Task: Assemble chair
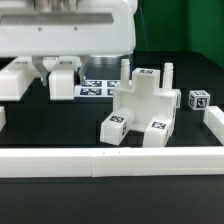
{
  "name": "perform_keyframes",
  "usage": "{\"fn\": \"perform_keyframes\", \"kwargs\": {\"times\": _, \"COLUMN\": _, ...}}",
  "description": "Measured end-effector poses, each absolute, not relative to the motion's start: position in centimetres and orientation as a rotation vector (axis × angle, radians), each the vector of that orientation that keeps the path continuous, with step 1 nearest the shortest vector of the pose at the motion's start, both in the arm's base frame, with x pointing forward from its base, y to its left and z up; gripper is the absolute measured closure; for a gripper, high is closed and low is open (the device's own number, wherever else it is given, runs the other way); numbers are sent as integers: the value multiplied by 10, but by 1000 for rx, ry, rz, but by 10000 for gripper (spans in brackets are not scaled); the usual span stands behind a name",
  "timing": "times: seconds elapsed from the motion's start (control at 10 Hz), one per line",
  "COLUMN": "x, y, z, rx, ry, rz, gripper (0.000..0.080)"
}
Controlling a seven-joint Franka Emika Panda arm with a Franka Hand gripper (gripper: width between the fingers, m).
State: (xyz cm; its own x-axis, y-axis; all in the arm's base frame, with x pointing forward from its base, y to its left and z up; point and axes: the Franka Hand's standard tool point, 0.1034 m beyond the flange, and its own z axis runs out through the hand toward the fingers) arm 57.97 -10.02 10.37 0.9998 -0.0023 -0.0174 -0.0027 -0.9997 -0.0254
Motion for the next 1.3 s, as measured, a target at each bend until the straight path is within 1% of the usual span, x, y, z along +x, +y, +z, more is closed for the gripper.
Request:
{"fn": "perform_keyframes", "kwargs": {"times": 0.3, "x": 580, "y": -99, "z": 101, "rx": -3119, "ry": 37, "rz": 30, "gripper": 515}}
{"fn": "perform_keyframes", "kwargs": {"times": 0.5, "x": 579, "y": -99, "z": 100, "rx": -3106, "ry": 220, "rz": 33, "gripper": 515}}
{"fn": "perform_keyframes", "kwargs": {"times": 0.6, "x": 574, "y": -98, "z": 102, "rx": -3072, "ry": 407, "rz": 36, "gripper": 515}}
{"fn": "perform_keyframes", "kwargs": {"times": 0.8, "x": 560, "y": -87, "z": 109, "rx": -3001, "ry": 692, "rz": 55, "gripper": 515}}
{"fn": "perform_keyframes", "kwargs": {"times": 0.9, "x": 554, "y": -80, "z": 116, "rx": -2962, "ry": 815, "rz": 57, "gripper": 515}}
{"fn": "perform_keyframes", "kwargs": {"times": 1.0, "x": 549, "y": -66, "z": 127, "rx": -2919, "ry": 926, "rz": 54, "gripper": 515}}
{"fn": "perform_keyframes", "kwargs": {"times": 1.2, "x": 550, "y": -41, "z": 140, "rx": -2873, "ry": 1017, "rz": 65, "gripper": 515}}
{"fn": "perform_keyframes", "kwargs": {"times": 1.3, "x": 555, "y": -24, "z": 142, "rx": -2864, "ry": 1036, "rz": 61, "gripper": 515}}
